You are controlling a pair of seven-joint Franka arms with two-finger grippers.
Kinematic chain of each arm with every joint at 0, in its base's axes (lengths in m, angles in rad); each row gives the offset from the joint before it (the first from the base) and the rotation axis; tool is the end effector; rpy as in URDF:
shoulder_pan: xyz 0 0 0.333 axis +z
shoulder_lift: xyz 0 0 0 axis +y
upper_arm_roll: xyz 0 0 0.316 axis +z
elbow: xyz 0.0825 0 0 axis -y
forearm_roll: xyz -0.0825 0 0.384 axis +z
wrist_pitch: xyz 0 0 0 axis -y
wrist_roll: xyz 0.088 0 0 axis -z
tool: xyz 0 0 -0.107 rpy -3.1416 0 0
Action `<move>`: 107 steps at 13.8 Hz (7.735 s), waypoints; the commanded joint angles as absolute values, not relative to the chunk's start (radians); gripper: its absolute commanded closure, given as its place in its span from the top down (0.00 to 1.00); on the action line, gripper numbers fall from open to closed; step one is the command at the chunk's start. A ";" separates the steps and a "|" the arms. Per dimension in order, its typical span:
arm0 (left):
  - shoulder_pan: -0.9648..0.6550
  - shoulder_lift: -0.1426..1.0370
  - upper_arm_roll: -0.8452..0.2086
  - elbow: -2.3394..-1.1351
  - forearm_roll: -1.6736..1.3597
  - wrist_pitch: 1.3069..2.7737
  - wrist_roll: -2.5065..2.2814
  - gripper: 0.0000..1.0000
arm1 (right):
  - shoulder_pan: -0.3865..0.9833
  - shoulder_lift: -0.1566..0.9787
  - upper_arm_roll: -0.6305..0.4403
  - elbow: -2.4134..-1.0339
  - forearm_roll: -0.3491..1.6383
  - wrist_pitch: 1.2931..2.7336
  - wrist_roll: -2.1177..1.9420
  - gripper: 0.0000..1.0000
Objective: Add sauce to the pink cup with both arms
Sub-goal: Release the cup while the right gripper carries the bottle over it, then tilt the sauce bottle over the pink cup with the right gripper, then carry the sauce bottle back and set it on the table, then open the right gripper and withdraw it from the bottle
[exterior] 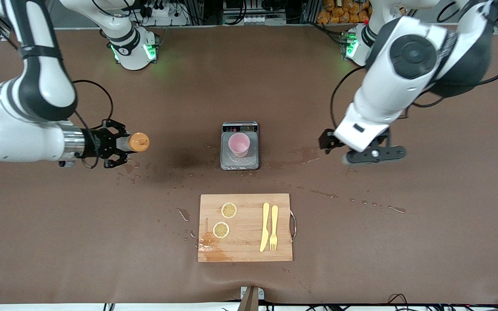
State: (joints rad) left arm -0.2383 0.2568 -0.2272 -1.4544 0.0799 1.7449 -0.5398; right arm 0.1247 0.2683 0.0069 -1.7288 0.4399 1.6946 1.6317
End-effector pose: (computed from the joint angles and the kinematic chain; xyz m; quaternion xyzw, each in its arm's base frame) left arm 0.5844 -0.2667 0.5452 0.9991 0.0352 0.0229 0.0001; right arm 0.5925 0.1191 0.4121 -0.6653 0.7009 0.2563 0.0206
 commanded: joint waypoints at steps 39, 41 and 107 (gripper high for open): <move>-0.169 -0.026 -0.026 -1.534 -0.046 1.448 -0.084 1.00 | 0.580 0.441 0.000 -1.587 -0.126 1.713 2.146 0.00; -0.169 -0.021 -0.029 -1.534 -0.046 1.448 -0.084 1.00 | 0.526 0.367 0.000 -1.676 -0.054 1.785 2.074 0.00; -0.155 -0.003 -0.072 -1.534 -0.046 1.465 -0.118 1.00 | -0.095 0.534 0.002 -1.066 0.212 1.178 0.528 1.00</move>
State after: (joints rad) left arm -0.1597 0.0029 -0.0710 -1.5359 -0.0287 1.4599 -0.1026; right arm -0.1589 0.5894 0.0069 -1.0606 0.2922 1.1520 0.5512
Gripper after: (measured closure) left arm 0.000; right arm 0.000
